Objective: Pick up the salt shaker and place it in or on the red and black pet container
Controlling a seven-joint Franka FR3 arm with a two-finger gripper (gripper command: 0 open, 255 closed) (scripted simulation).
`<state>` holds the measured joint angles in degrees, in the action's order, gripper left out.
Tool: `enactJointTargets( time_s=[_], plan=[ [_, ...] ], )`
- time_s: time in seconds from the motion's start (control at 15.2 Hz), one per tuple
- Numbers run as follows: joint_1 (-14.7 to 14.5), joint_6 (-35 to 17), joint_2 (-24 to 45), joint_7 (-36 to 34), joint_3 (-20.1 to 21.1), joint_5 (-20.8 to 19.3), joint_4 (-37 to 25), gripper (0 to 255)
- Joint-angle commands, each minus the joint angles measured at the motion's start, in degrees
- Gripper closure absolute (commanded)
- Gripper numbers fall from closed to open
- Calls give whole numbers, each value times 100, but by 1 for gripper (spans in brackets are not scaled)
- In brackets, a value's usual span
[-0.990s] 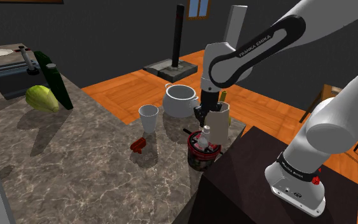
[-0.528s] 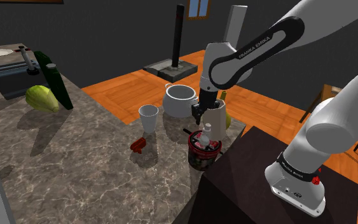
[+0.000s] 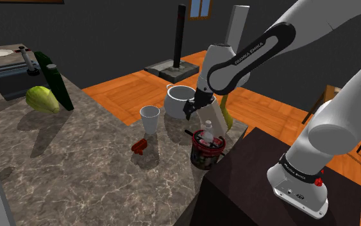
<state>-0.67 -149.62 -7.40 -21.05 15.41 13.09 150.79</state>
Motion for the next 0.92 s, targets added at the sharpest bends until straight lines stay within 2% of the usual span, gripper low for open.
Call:
enactJointTargets(
  time_s=[0.0, 0.07, 0.13, 0.4, 0.86],
  plan=[
    [-18, 1038, 464, -69, 32, -4, 157, 0],
    [-40, 1077, 686, -318, 136, -143, -127, 0],
    [-1, 1320, 133, 1, -25, 42, 208, 0],
    [22, 2212, -419, -6, -156, -28, -128, 0],
    [20, 2212, -419, -7, -158, -29, -128, 0]
  ],
)
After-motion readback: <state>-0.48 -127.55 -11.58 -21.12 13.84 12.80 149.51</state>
